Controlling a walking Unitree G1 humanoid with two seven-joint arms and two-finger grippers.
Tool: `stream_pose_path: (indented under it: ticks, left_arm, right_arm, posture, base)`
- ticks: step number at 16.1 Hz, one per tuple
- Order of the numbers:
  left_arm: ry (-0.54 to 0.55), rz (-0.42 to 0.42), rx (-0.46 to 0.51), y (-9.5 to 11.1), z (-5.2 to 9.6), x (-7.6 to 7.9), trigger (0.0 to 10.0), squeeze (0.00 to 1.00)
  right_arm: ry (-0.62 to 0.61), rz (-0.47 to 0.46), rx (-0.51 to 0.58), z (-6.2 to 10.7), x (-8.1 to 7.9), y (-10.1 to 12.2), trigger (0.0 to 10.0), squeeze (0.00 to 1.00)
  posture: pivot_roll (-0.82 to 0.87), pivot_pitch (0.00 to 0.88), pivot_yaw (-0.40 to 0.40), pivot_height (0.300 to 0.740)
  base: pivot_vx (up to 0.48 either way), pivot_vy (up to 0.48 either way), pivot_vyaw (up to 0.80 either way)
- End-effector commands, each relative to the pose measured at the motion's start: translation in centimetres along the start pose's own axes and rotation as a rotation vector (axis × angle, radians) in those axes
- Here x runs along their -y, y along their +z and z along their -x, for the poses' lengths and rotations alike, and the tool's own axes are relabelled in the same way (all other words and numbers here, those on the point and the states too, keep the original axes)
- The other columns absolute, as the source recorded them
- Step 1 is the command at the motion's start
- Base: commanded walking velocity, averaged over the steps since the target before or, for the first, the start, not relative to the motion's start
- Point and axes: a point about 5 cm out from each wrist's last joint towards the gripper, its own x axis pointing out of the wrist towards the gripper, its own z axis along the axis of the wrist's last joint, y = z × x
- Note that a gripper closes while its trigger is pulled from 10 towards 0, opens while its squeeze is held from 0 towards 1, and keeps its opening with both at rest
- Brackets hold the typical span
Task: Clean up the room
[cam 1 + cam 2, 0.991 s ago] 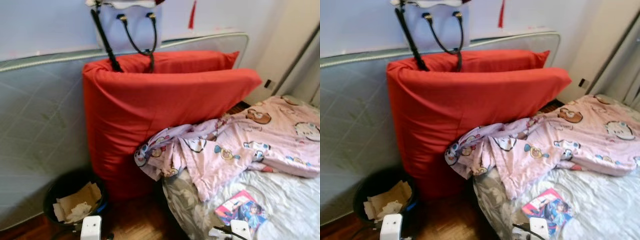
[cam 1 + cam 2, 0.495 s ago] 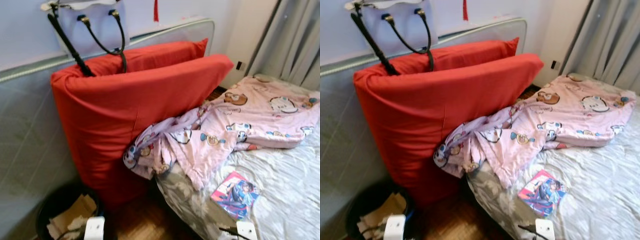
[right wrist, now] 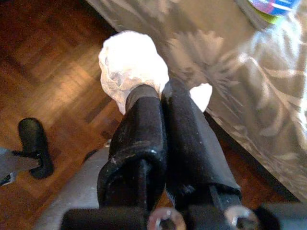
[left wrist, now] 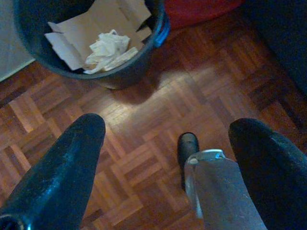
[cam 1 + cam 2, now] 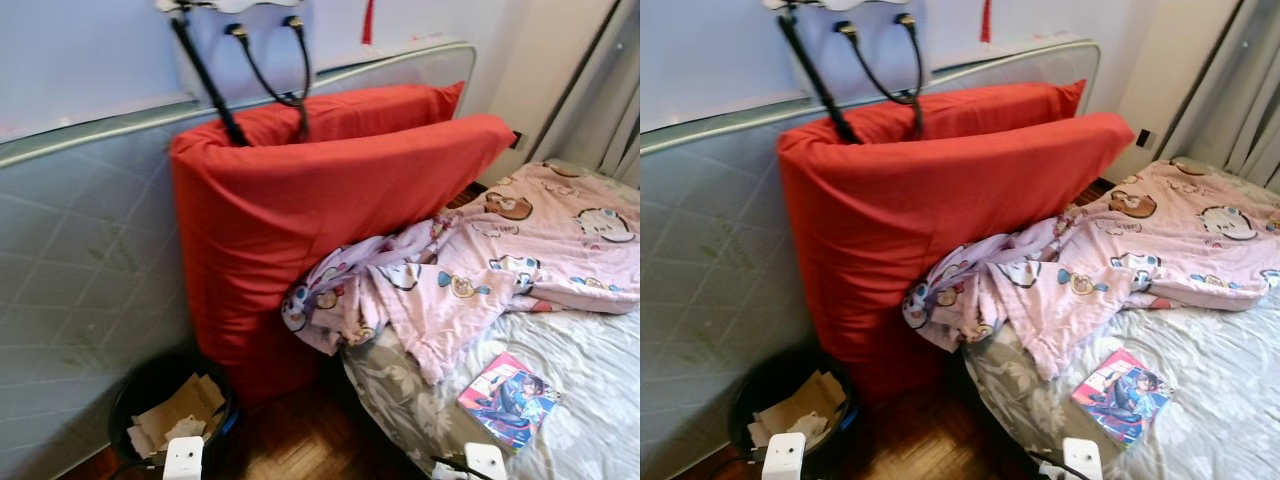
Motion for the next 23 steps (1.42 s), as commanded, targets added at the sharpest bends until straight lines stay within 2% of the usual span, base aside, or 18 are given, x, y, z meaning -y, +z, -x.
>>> stream_pose_path:
  ticks: [1,23]
  left_arm:
    - [-0.006,-0.009,-0.008,-0.2,0.04,0.06,10.0,0.0]
    - [-0.005,-0.009,-0.015,-0.31,0.06,-0.02,10.0,0.0]
  right_arm:
    - [-0.008,-0.005,-0.001,0.02,0.25,-0.03,10.0,0.0]
    - [-0.008,-0.004,-0.004,-0.01,0.19,0.03,10.0,0.0]
  posture:
    - [-0.01,0.0,-0.042,0.74]
    - [-0.01,0.0,-0.042,0.74]
  base:
    - [0.0,0.244,0.0]
    - [0.0,0.288,0.0]
